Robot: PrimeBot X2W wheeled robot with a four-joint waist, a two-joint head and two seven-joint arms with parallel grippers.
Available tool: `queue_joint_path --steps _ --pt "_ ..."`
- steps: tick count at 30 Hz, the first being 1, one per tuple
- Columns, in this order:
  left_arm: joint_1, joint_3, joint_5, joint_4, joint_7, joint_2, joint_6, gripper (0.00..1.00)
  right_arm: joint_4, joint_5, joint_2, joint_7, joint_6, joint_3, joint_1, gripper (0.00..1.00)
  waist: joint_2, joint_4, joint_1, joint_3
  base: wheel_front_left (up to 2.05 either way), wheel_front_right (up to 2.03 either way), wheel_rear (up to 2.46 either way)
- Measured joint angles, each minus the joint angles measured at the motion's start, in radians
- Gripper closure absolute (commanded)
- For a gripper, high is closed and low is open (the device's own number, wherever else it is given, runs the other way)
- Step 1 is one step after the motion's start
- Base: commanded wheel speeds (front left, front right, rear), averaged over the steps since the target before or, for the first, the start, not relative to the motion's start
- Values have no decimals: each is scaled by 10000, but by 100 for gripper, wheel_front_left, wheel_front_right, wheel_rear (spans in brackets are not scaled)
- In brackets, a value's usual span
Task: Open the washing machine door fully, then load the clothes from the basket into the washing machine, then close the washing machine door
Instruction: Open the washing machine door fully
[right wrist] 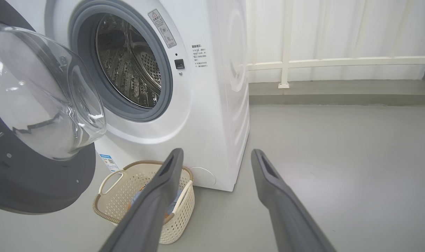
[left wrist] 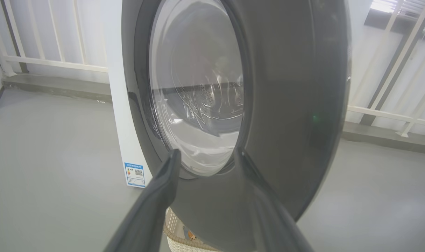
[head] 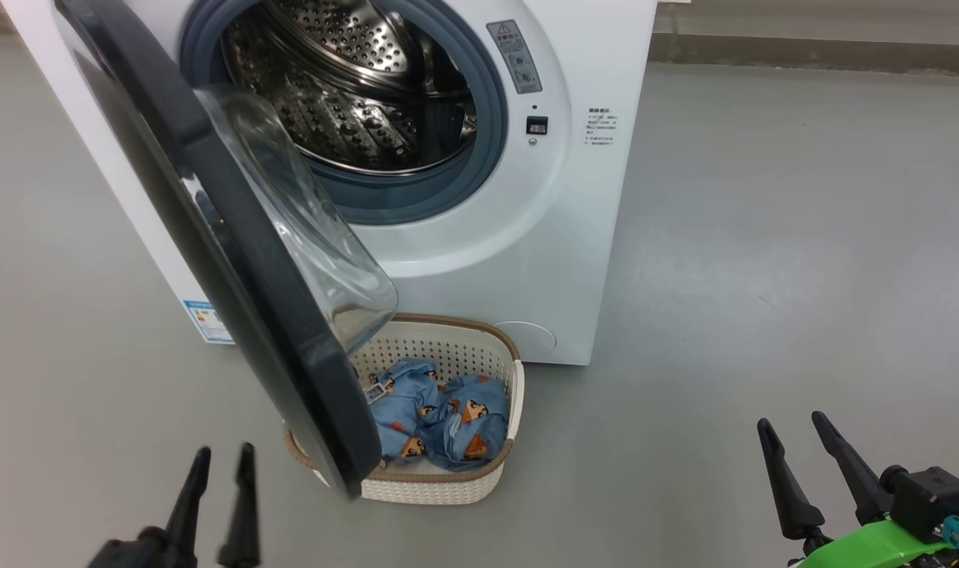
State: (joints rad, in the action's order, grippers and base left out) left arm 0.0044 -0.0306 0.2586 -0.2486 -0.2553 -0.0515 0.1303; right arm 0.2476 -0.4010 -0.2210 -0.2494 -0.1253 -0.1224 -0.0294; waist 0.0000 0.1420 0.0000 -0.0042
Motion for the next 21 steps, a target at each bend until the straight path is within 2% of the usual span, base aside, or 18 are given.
queue_joint_path --steps 4,10,14,16,21 --pt "-63 399 88 924 -2 50 0 100 -10 38 4 0 0 36 -1 0 0 36 0 -11 0 0 0" --pt "-373 343 -171 3503 -6 65 -128 100 -31 46 8 0 0 127 -4 0 0 41 0 -13 0 0 0" --pt "-477 -619 -291 4575 -13 63 -169 100 -92 50 10 0 0 291 -5 0 0 29 0 -6 0 0 0" --pt "-483 -1256 -522 4575 -13 63 -186 100 -98 50 13 0 0 301 -5 0 0 6 0 3 0 0 0" --pt "-817 -2566 -148 3762 -13 59 -259 100 -94 50 31 0 0 303 -3 0 0 -100 0 40 0 0 0"
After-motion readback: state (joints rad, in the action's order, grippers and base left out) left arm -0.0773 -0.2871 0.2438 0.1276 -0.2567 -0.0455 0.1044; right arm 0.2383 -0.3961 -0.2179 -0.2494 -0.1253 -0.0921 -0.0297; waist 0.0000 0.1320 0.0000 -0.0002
